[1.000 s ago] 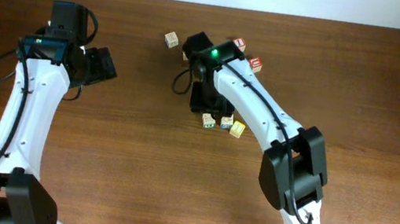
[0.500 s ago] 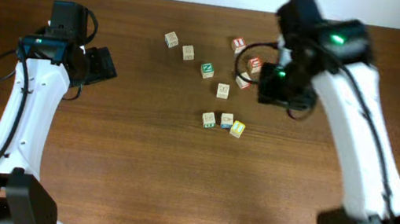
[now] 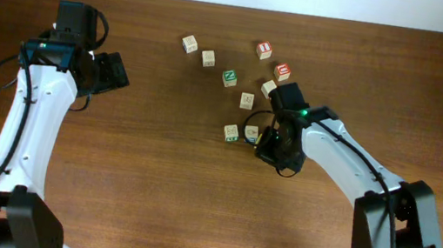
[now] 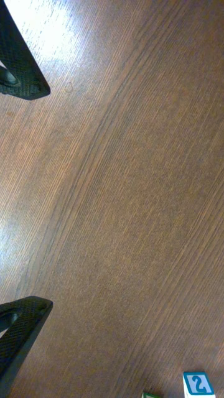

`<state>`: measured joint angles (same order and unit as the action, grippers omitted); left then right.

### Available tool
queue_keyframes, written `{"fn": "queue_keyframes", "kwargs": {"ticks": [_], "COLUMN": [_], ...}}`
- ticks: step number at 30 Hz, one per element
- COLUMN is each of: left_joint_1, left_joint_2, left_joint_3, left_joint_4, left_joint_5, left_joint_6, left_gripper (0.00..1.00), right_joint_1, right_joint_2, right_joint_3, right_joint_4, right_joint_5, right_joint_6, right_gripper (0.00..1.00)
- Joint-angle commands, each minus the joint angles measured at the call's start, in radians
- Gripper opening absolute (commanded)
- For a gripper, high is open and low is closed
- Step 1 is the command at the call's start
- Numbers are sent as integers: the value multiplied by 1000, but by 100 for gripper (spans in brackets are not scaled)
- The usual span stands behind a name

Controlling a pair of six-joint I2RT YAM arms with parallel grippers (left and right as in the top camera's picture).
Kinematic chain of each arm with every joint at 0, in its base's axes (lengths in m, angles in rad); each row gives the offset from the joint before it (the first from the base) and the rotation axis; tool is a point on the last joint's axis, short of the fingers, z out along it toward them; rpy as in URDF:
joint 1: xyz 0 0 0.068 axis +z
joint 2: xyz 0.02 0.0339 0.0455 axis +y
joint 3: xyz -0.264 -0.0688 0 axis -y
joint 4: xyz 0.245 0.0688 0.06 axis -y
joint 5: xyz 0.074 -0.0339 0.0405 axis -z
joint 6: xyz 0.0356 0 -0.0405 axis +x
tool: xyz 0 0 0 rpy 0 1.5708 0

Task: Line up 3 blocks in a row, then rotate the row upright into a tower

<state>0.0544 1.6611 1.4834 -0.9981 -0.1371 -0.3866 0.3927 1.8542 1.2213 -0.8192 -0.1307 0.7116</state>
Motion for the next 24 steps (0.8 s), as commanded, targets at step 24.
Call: {"fn": "queue_keyframes", "kwargs": {"ticks": [24], "left_joint_1": [0], "left_joint_2": [5], "left_joint_3": [15], "left_joint_4": [1], "left_joint_5": [-10], "left_joint_6": [-10], "left_gripper": [99], "right_joint_1": [5], "right_joint_2": [64], "right_joint_3": [-8], "right_joint_4": [200], "right_joint_5": [29], "right_joint_6": [-44], "right_gripper": [4]}}
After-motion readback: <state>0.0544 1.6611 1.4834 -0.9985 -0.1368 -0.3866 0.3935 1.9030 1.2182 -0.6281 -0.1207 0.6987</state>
